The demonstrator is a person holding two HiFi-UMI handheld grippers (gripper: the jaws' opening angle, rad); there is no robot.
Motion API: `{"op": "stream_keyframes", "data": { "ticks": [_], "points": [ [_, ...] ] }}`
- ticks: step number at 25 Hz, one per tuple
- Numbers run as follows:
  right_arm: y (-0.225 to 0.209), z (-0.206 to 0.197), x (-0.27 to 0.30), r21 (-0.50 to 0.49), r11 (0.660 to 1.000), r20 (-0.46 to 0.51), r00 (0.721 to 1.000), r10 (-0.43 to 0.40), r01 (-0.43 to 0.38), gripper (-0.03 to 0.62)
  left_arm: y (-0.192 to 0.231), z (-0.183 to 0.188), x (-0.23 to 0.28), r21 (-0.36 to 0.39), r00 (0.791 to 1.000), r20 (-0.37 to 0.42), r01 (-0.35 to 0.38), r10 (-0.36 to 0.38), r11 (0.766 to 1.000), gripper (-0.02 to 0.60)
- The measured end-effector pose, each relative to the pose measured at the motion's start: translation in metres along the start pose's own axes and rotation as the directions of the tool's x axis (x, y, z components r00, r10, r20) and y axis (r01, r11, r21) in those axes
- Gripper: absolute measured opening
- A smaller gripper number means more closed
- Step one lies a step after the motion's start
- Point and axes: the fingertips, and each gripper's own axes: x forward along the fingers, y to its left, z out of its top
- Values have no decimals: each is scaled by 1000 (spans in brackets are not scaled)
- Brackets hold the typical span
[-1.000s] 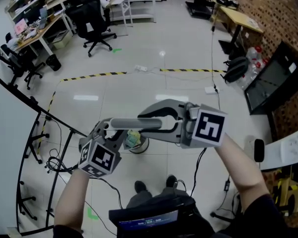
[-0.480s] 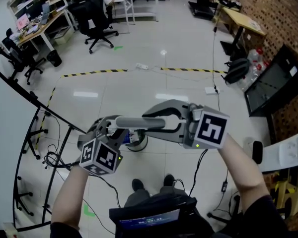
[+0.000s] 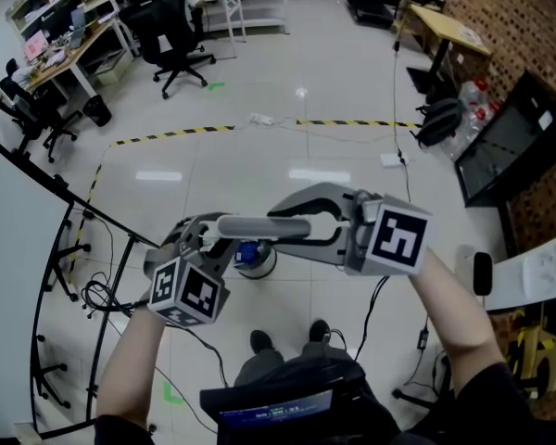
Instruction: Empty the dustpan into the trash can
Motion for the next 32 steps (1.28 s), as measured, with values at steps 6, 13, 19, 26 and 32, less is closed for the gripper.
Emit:
{"op": "stream_keyframes", "data": {
  "ticks": [6,13,19,26,32],
  "points": [
    [3,-5,-7,6,1000,-4,1000,-13,13,147,-6,4,5,15,1000,-1,11,-11,1000,52],
    [3,-8,-10,16,1000,0,1000,-25,25,147,-8,5,9,26,1000,-7,20,-19,999,52],
    [2,-13,-20,29,999,8,1000,-29,29,148,-11,12,16,32,1000,-12,29,-28,999,52],
    [1,-22,-28,58,998,18,999,-34,33,147,-15,14,26,33,999,-19,38,-37,999,52],
    [0,-28,-34,68,998,28,999,-16,14,147,-19,17,32,30,999,-24,48,-47,998,51]
  ]
}}
